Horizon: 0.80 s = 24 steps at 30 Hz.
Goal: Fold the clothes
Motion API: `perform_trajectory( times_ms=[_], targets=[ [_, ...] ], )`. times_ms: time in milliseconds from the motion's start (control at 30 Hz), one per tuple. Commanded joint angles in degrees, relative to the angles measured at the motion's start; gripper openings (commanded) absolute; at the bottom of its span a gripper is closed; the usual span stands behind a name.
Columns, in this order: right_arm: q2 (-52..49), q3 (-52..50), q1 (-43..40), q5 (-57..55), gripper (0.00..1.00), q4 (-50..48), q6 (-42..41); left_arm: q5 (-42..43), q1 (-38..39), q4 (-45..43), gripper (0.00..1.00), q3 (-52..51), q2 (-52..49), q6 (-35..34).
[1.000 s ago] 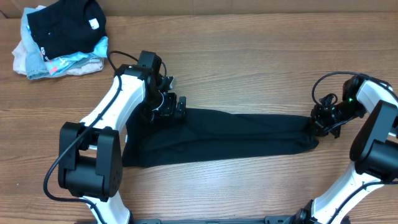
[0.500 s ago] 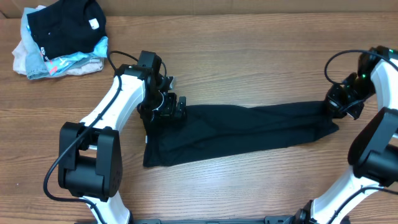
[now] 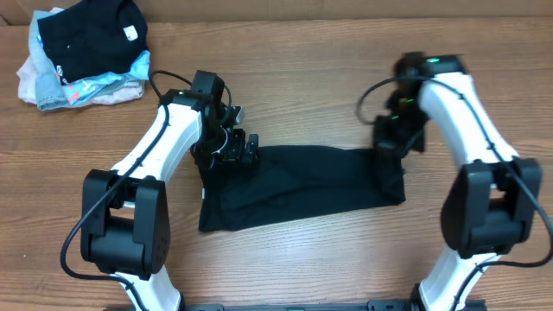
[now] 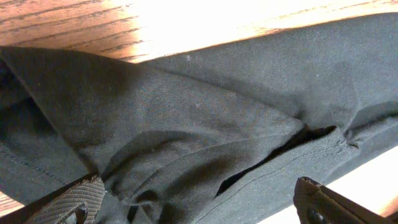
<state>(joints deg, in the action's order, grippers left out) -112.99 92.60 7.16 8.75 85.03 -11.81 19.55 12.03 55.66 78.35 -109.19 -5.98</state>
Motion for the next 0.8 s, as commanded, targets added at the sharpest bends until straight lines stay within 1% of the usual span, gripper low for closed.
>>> perform_trajectory(
  times_ms=[0, 100, 233, 300, 367, 400, 467, 533, 600, 633, 667, 767],
  targets=[
    [1.44, -1.77, 3.91, 0.57, 0.04, -0.26, -0.81, 0.81, 0.37, 0.11, 1.0, -0.35, 0.46, 0.85],
    [1.44, -2.95, 7.19, 1.22, 0.04, -1.16, -1.33, 0.79, 0.37, -0.09, 1.0, -0.35, 0.46, 0.83],
    [1.44, -3.41, 11.32, 3.04, 0.04, -4.7, -1.97, 0.83, 0.37, -0.72, 1.0, -0.35, 0.46, 0.83],
    [1.44, -3.41, 13.2, 5.07, 0.07, -6.82, -1.97, 0.83, 0.37, -0.66, 1.0, -0.35, 0.46, 0.83],
    [1.44, -3.41, 14.99, 5.27, 0.22, -8.55, -2.16, 0.83, 0.37, -0.35, 1.0, -0.35, 0.46, 0.83],
    [1.44, -3.39, 15.93, 5.29, 0.27, -9.31, -2.21, 0.81, 0.37, -0.11, 1.0, -0.35, 0.46, 0.83],
    [1.44, -3.41, 16.87, 5.27, 0.29, -10.23, -2.69, 0.81, 0.37, 0.09, 1.0, -0.35, 0.46, 0.85],
    [1.44, -3.41, 17.7, 5.27, 0.37, -11.34, -4.5, 0.81, 0.37, 0.17, 1.0, -0.35, 0.46, 0.83],
    [1.44, -3.41, 18.21, 5.27, 0.66, -11.74, -4.81, 0.81, 0.37, 0.15, 1.0, -0.35, 0.46, 0.83],
    [1.44, -3.39, 18.29, 5.27, 0.89, -11.76, -4.76, 0.81, 0.37, 0.15, 1.0, -0.35, 0.46, 0.83],
    [1.44, -3.39, 18.29, 5.27, 0.99, -11.72, -4.76, 0.83, 0.37, 0.15, 1.0, -0.35, 0.46, 0.83],
    [1.44, -3.39, 18.16, 5.25, 1.0, -11.61, -4.72, 0.83, 0.37, 0.15, 1.0, -0.35, 0.46, 0.83]
  ],
)
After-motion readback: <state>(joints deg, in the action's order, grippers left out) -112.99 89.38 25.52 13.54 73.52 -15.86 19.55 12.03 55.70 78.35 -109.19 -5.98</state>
